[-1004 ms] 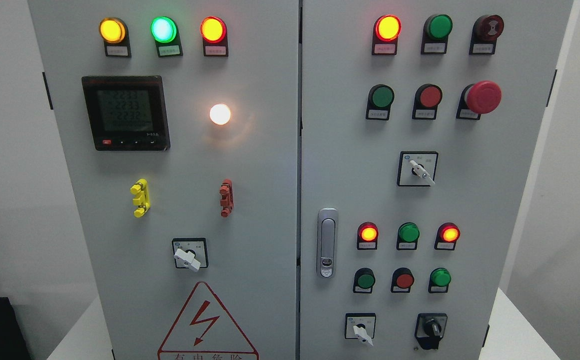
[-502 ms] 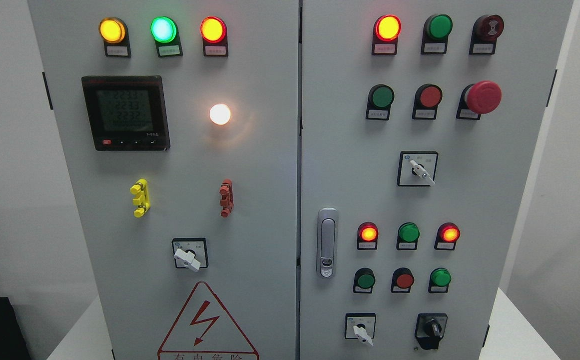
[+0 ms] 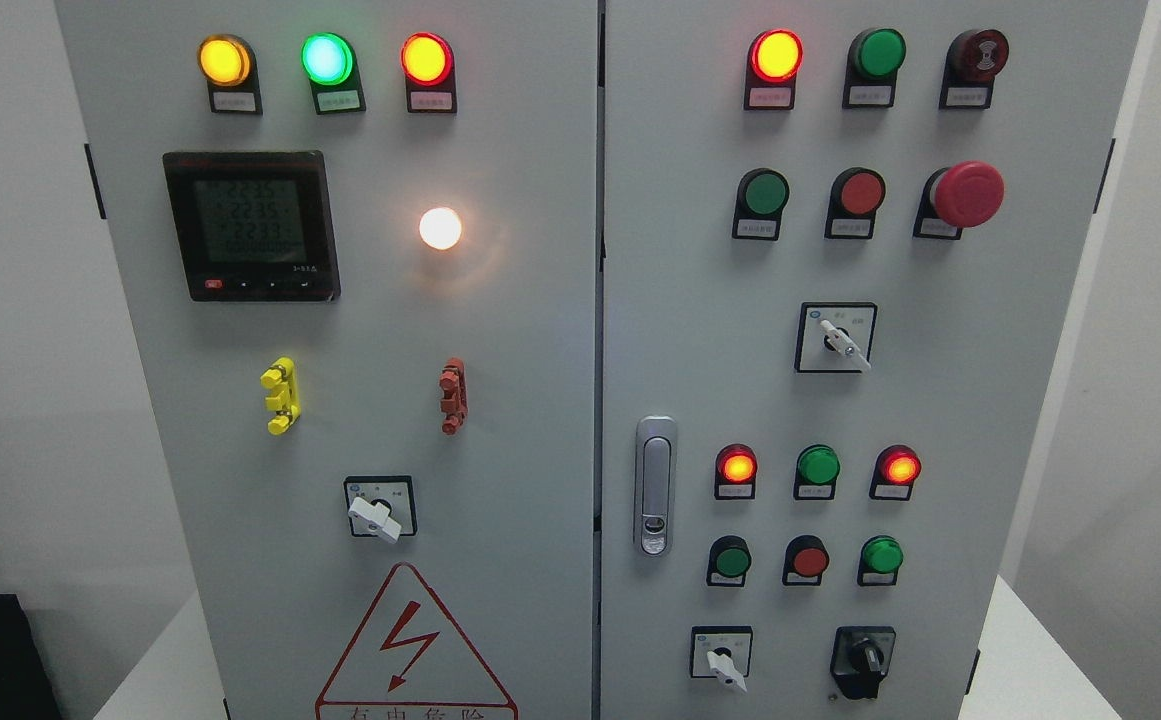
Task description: Trip black knob to open circuit
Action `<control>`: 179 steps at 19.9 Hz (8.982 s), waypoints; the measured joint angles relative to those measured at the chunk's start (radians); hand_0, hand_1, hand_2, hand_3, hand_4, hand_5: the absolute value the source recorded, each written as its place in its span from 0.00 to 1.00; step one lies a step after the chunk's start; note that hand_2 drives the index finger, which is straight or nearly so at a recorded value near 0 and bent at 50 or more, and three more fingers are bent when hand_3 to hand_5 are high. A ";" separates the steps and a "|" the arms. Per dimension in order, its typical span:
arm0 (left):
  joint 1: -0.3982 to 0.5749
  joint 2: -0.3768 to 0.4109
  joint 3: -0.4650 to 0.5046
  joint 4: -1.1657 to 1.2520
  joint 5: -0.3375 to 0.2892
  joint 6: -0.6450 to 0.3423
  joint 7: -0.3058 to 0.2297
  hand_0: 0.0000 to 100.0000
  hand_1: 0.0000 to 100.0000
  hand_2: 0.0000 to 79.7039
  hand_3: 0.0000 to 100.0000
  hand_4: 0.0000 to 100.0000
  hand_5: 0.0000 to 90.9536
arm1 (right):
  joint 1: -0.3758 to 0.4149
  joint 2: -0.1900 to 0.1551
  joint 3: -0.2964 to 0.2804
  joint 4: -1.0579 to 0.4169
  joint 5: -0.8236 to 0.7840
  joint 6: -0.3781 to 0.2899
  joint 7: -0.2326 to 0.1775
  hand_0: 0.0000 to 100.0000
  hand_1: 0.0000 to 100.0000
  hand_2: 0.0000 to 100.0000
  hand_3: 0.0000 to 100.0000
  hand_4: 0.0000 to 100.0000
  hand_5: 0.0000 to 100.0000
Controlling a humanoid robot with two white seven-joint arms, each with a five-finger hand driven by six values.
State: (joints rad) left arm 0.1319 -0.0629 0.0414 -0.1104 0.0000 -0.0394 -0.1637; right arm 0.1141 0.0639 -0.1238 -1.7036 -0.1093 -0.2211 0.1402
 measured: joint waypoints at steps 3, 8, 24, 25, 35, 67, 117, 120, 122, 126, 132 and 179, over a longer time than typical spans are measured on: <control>0.000 0.000 0.000 0.000 0.000 0.000 0.000 0.12 0.39 0.00 0.00 0.00 0.00 | -0.017 -0.002 0.000 -0.007 -0.004 0.007 0.000 0.00 0.00 0.00 0.98 0.90 0.90; 0.000 0.000 0.000 0.000 0.000 0.000 0.000 0.12 0.39 0.00 0.00 0.00 0.00 | -0.037 -0.004 0.003 -0.015 -0.007 0.019 0.000 0.00 0.00 0.00 0.98 0.90 0.90; 0.000 0.000 0.000 0.000 0.000 -0.003 0.000 0.12 0.39 0.00 0.00 0.00 0.00 | -0.060 -0.005 0.015 -0.021 -0.008 0.037 0.000 0.00 0.00 0.00 0.97 0.89 0.89; 0.000 0.000 0.000 0.000 0.000 -0.003 0.000 0.12 0.39 0.00 0.00 0.00 0.00 | -0.060 -0.005 0.017 -0.021 -0.007 0.037 0.000 0.00 0.00 0.00 0.97 0.89 0.89; 0.000 0.000 0.000 0.000 0.000 -0.001 0.000 0.12 0.39 0.00 0.00 0.00 0.00 | -0.060 -0.004 0.032 -0.018 -0.005 0.037 0.000 0.00 0.00 0.00 0.97 0.89 0.88; 0.000 0.000 0.000 0.000 0.000 0.001 0.000 0.12 0.39 0.00 0.00 0.00 0.00 | -0.062 0.001 0.083 -0.016 -0.007 0.037 -0.024 0.00 0.00 0.00 0.97 0.88 0.88; 0.000 0.000 0.000 0.000 0.000 0.000 0.000 0.12 0.39 0.00 0.00 0.00 0.00 | -0.065 -0.005 0.083 -0.014 -0.007 0.037 -0.032 0.00 0.00 0.00 0.96 0.88 0.88; 0.000 0.000 0.000 0.000 0.000 -0.001 0.000 0.12 0.39 0.00 0.00 0.00 0.00 | -0.066 -0.006 0.079 -0.013 -0.008 0.037 -0.032 0.00 0.00 0.00 0.96 0.88 0.88; 0.000 0.000 0.000 0.000 0.000 -0.001 0.000 0.12 0.39 0.00 0.00 0.00 0.00 | -0.066 -0.007 0.076 -0.013 -0.008 0.038 -0.032 0.00 0.00 0.00 0.96 0.88 0.88; 0.000 0.000 0.000 0.000 0.000 -0.003 0.000 0.12 0.39 0.00 0.00 0.00 0.00 | -0.066 -0.008 0.072 -0.012 -0.008 0.038 -0.032 0.00 0.00 0.00 0.96 0.88 0.88; 0.000 0.000 0.000 0.000 0.000 -0.004 0.000 0.12 0.39 0.00 0.00 0.00 0.00 | -0.066 -0.013 0.066 -0.012 -0.009 0.038 -0.033 0.00 0.00 0.00 0.96 0.87 0.87; 0.000 0.000 0.000 0.000 0.000 0.001 0.000 0.12 0.39 0.00 0.00 0.00 0.00 | 0.164 -0.019 0.074 -0.109 -0.033 -0.096 0.001 0.00 0.00 0.00 0.00 0.00 0.00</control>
